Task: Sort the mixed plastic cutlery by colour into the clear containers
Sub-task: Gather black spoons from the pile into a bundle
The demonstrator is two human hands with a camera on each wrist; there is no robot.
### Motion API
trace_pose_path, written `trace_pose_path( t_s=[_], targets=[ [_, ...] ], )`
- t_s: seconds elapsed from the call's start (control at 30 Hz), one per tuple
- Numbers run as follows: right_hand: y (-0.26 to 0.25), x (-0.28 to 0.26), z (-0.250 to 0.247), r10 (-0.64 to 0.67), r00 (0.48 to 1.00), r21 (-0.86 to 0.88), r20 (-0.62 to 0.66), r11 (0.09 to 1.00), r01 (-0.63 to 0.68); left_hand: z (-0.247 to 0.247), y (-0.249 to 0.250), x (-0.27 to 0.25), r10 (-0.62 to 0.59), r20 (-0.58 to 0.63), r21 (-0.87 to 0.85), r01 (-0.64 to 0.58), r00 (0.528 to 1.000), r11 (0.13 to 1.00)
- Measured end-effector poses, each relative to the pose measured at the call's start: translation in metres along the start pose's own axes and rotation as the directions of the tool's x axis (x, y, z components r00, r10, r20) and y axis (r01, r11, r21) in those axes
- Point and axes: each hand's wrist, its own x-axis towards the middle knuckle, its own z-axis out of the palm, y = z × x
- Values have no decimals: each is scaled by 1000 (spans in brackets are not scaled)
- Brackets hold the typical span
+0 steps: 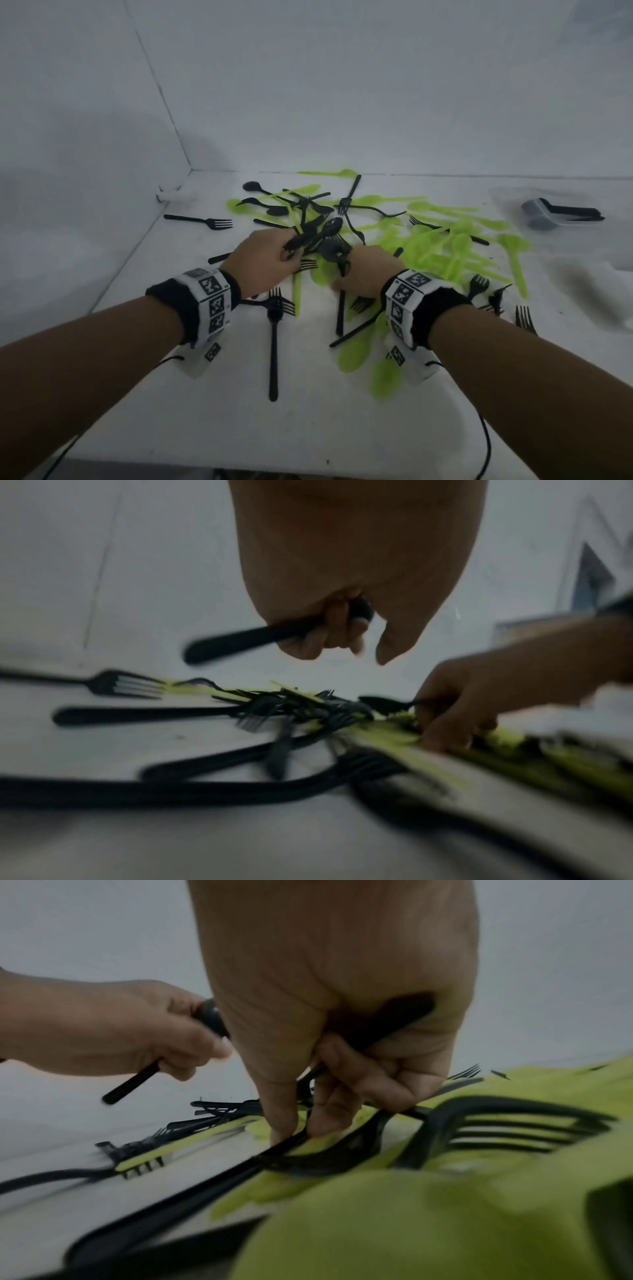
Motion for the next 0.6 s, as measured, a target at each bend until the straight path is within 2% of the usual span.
trace_pose_path(
  t_s=[0.07,0.2,0.33,0.6],
  targets=[
    [-1,3,-5,-8,999,7,39,1000,8,4,-11,6,89,91,225,-107,992,969],
    [-4,5,-10,-21,998,10,61,1000,21,12,-12,24,173,105,359,-200,979,912],
    [-1,8,-9,1,998,62,66,998,-5,19,-4,40,57,207,422,-142,977,896],
    [-5,5,-7,19,997,84,80,996,-26,25,-5,42,-56,174,393,-18,983,919]
  ],
)
